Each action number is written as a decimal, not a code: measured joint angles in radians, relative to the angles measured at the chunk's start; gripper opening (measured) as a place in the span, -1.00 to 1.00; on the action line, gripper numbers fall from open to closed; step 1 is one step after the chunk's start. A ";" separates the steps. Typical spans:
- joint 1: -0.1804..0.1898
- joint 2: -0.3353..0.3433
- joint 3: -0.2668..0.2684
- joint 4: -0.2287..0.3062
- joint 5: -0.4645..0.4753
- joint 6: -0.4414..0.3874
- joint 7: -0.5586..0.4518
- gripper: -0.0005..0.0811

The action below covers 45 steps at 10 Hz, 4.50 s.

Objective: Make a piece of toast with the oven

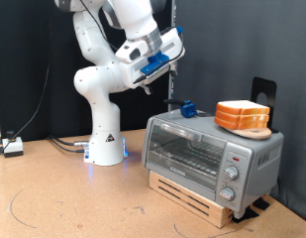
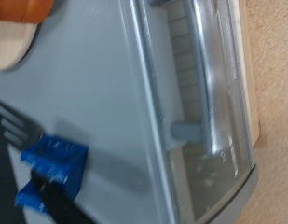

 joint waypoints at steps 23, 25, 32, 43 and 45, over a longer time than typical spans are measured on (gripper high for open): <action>0.046 0.244 -0.064 -0.189 0.020 0.362 -0.206 0.99; 0.043 0.284 -0.086 -0.161 0.027 0.368 -0.208 0.99; 0.034 0.392 -0.134 -0.093 0.030 0.365 -0.222 0.99; 0.003 0.517 -0.185 -0.003 0.058 0.372 -0.278 0.99; 0.006 0.557 -0.179 0.018 0.111 0.379 -0.279 0.99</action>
